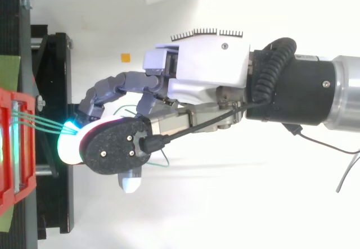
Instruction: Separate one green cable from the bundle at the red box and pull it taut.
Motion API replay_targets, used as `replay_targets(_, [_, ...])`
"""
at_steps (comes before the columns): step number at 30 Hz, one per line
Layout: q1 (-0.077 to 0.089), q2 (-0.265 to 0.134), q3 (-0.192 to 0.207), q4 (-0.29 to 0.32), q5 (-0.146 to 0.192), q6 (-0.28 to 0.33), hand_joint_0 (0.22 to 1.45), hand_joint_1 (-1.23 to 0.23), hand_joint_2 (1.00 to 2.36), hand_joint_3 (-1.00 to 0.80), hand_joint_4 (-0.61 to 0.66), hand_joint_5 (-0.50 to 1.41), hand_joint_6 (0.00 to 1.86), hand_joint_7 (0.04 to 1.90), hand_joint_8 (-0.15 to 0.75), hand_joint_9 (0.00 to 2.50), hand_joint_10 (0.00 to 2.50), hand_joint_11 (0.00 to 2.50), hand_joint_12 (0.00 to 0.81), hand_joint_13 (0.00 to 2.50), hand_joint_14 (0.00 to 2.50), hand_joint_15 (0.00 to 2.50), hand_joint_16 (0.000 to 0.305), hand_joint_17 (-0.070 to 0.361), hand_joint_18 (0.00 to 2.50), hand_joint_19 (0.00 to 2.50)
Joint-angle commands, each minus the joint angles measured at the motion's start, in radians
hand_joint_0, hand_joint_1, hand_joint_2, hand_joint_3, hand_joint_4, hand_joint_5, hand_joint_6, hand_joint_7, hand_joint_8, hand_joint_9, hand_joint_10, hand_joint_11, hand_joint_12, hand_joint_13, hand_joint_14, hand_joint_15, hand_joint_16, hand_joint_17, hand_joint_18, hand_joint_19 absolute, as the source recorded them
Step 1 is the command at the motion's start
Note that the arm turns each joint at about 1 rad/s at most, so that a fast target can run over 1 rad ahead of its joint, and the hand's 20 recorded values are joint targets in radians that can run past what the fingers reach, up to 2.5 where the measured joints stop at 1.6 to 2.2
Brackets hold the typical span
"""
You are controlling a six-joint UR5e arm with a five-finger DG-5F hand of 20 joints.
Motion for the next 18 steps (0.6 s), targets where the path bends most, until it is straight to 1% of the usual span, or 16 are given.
replay_targets(1, [0.000,0.010,0.004,-0.011,0.000,0.003,0.40,-0.47,1.00,-0.50,0.35,-0.03,0.50,0.85,0.297,1.29,0.01,0.57,0.425,0.97,0.01,0.56,0.083,0.188,1.01,0.30])
replay_targets(6, [0.000,0.010,0.004,-0.014,0.000,0.012,0.41,-0.49,1.00,-0.50,0.35,0.01,0.50,0.96,0.279,1.40,0.01,0.56,0.423,1.05,0.02,0.56,0.082,0.184,1.06,0.32])
replay_targets(18, [0.000,0.010,0.002,-0.016,0.000,0.012,0.42,-0.51,1.00,-0.50,0.33,0.05,0.50,1.03,0.247,1.61,0.02,0.54,0.420,1.24,0.02,0.58,0.079,0.178,1.18,0.32])
